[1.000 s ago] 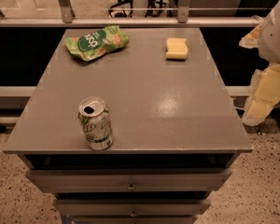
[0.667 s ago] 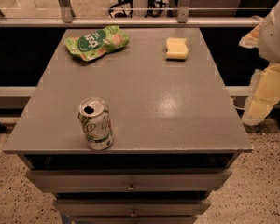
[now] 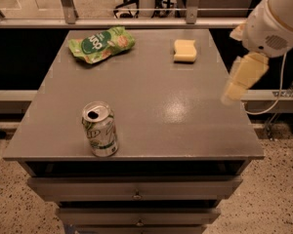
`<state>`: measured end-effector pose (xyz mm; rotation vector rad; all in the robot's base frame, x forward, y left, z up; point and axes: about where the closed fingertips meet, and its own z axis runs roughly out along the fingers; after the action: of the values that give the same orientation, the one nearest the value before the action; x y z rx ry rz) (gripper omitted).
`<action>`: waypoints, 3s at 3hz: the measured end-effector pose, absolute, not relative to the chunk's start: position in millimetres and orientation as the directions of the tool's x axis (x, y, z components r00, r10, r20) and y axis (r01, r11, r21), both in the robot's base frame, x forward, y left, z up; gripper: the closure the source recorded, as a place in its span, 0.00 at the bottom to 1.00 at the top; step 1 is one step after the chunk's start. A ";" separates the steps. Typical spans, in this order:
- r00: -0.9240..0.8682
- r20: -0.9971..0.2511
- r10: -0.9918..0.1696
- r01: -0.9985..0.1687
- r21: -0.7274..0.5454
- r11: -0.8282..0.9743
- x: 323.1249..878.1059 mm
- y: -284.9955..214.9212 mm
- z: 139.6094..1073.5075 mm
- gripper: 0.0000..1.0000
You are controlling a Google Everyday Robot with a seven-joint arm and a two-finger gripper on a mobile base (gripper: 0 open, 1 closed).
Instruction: Move sponge near green rice chip bag
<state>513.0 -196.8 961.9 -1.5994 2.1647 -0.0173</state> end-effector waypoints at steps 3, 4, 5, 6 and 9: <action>-0.245 -0.477 -0.844 -0.868 -0.280 0.411 593.4 -187.4 952.5 0.00; -0.274 -0.510 -0.816 -0.850 -0.270 0.453 602.1 -192.2 945.9 0.00; -0.347 -0.638 -0.688 -0.783 -0.207 0.586 652.8 -192.0 927.9 0.00; -0.389 -0.698 -0.601 -0.736 -0.158 0.659 692.2 -187.3 913.4 0.00; -0.493 -0.767 -0.411 -0.563 -0.079 0.822 776.7 -193.9 869.2 0.00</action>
Offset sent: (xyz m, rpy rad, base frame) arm 0.0638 0.0090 -0.0083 0.1091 -0.0531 -0.0423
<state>776.7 -193.9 869.2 -0.7118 2.1568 0.2298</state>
